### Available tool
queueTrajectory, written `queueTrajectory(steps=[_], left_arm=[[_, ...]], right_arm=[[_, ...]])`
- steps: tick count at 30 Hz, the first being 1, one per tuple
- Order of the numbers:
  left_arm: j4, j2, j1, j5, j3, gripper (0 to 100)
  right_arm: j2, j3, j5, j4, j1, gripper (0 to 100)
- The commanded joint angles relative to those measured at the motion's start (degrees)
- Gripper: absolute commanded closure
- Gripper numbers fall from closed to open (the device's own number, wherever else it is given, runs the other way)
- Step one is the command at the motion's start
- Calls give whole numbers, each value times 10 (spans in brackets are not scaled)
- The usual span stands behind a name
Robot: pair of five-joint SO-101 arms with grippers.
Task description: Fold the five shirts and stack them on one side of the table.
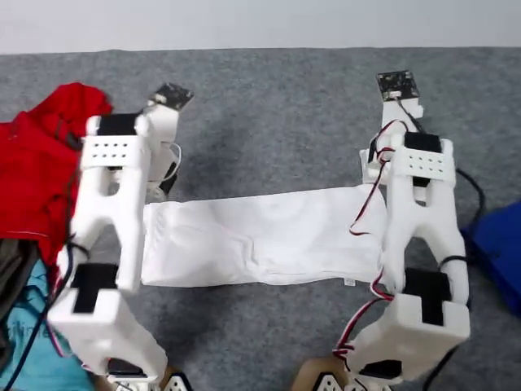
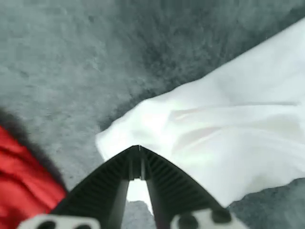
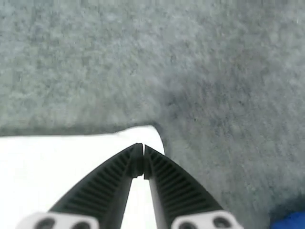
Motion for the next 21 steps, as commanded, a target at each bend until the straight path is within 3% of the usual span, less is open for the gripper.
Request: queueTrajectory(steps=[1, 15, 21], left_arm=[[4, -86, -16, 6, -15, 998], [97, -273, -178, 70, -8, 998], [97, -360, -265, 67, 87, 998]], right_arm=[[-56, -27, 3, 46, -1, 989], [-150, -26, 3, 308, 17, 989], [-164, -25, 1, 327, 46, 989]])
